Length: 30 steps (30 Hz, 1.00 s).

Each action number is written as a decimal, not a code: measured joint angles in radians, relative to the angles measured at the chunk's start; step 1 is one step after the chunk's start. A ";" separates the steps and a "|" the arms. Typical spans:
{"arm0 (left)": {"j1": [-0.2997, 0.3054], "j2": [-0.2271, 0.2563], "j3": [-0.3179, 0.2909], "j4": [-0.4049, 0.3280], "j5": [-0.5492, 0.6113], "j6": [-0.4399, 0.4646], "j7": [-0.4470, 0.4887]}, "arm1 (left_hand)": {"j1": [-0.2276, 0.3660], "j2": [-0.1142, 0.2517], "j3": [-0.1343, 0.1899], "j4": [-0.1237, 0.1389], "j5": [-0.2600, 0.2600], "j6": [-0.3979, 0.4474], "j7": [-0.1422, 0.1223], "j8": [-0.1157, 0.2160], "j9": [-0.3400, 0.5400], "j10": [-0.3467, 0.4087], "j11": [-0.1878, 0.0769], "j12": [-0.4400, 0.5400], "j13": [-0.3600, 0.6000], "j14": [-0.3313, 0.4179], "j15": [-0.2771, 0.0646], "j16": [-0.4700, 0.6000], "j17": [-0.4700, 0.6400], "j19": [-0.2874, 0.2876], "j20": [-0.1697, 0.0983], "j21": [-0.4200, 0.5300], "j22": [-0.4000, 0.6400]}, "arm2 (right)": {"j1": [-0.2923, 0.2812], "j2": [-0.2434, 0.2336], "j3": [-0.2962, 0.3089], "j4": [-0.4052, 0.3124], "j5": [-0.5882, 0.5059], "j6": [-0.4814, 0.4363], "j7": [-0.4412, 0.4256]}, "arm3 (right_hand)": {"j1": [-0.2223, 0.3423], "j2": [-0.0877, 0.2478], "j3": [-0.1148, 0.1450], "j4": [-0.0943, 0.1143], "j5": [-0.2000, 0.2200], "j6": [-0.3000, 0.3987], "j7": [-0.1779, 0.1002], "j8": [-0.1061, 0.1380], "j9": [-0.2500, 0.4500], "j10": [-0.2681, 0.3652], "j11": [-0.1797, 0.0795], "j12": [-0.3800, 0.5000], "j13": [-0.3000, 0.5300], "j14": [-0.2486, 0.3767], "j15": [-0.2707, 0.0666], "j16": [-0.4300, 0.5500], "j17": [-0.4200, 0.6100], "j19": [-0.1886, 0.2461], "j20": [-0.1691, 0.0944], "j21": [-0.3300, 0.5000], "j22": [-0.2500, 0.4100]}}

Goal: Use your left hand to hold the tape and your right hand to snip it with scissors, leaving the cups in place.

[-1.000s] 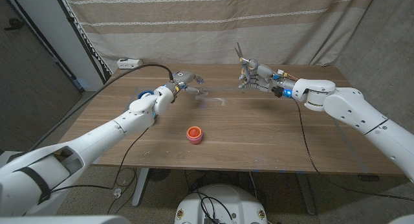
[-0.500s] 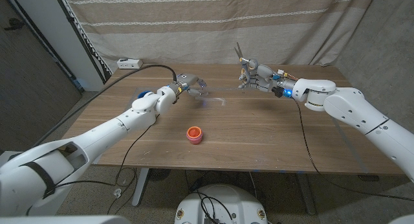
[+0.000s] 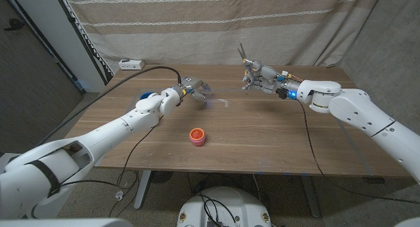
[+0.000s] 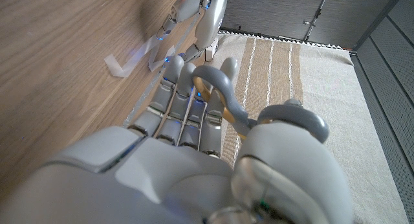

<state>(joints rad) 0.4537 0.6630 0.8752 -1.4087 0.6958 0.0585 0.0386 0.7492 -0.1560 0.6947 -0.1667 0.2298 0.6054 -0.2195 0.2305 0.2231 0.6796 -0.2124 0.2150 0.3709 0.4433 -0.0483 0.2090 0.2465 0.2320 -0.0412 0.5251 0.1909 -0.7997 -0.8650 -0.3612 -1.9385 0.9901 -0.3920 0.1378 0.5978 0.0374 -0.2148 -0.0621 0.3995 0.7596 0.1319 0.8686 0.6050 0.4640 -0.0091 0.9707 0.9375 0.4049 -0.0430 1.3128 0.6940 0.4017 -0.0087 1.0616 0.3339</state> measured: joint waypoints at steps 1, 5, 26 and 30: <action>-0.004 -0.003 0.004 0.009 0.000 -0.002 -0.001 | 0.000 0.000 0.000 0.000 0.000 0.000 0.000 0.000 0.000 0.000 0.000 0.000 0.000 0.000 0.000 0.000 0.000 0.000 0.000 0.000 0.000 | 0.000 0.000 0.000 0.000 0.001 -0.001 -0.001 | 0.000 0.000 0.000 0.000 0.000 0.000 0.000 0.000 0.000 0.000 0.000 0.000 0.000 0.000 0.000 0.000 0.000 0.000 0.000 0.004 0.000; -0.007 -0.005 0.007 0.015 -0.002 -0.008 -0.005 | 0.000 0.000 0.000 0.000 0.000 0.000 0.000 0.000 0.000 0.000 0.000 0.000 0.000 0.000 0.000 0.000 0.000 0.000 0.000 0.000 0.000 | -0.001 0.000 0.000 -0.002 0.001 -0.001 -0.001 | 0.000 0.000 0.000 0.000 0.000 0.000 0.000 0.000 0.000 0.000 0.000 0.000 0.000 0.000 0.000 0.000 0.000 -0.004 0.004 0.004 -0.003; -0.033 -0.022 0.037 0.072 -0.012 -0.033 -0.021 | 0.000 0.000 0.003 0.003 0.000 0.000 0.000 0.000 0.000 0.004 -0.004 0.000 0.000 0.000 0.000 0.000 -0.002 0.000 0.000 0.000 0.000 | -0.002 -0.001 0.000 -0.008 0.002 -0.006 -0.010 | 0.000 0.000 0.000 0.000 0.000 0.002 -0.002 -0.007 0.005 -0.003 0.004 0.010 -0.002 0.000 0.000 0.004 -0.009 -0.007 0.000 0.015 -0.014; -0.035 -0.022 0.040 0.076 -0.012 -0.034 -0.023 | 0.000 0.000 0.003 0.003 0.000 0.000 0.000 0.000 0.000 0.006 -0.006 0.000 0.000 0.000 0.000 0.000 -0.005 0.000 0.000 0.000 0.000 | -0.002 -0.001 0.000 -0.010 0.003 -0.006 -0.010 | 0.000 0.000 0.000 0.000 0.000 0.002 -0.002 -0.007 0.005 -0.003 0.003 0.010 -0.002 0.000 0.000 0.006 -0.009 -0.007 0.000 0.019 -0.014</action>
<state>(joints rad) 0.4189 0.6410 0.9149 -1.3332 0.6834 0.0245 0.0156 0.7492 -0.1560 0.6974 -0.1639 0.2298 0.6053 -0.2194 0.2304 0.2232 0.6851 -0.2179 0.2150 0.3711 0.4433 -0.0482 0.2091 0.2413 0.2320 -0.0412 0.5253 0.1910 -0.8018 -0.8662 -0.3609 -1.9481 0.9926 -0.3983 0.1275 0.5978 0.0374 -0.2147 -0.0620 0.3995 0.7614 0.1301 0.8615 0.6096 0.4608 -0.0057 0.9807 0.9359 0.4050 -0.0430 1.3192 0.6851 0.3945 -0.0088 1.0804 0.3200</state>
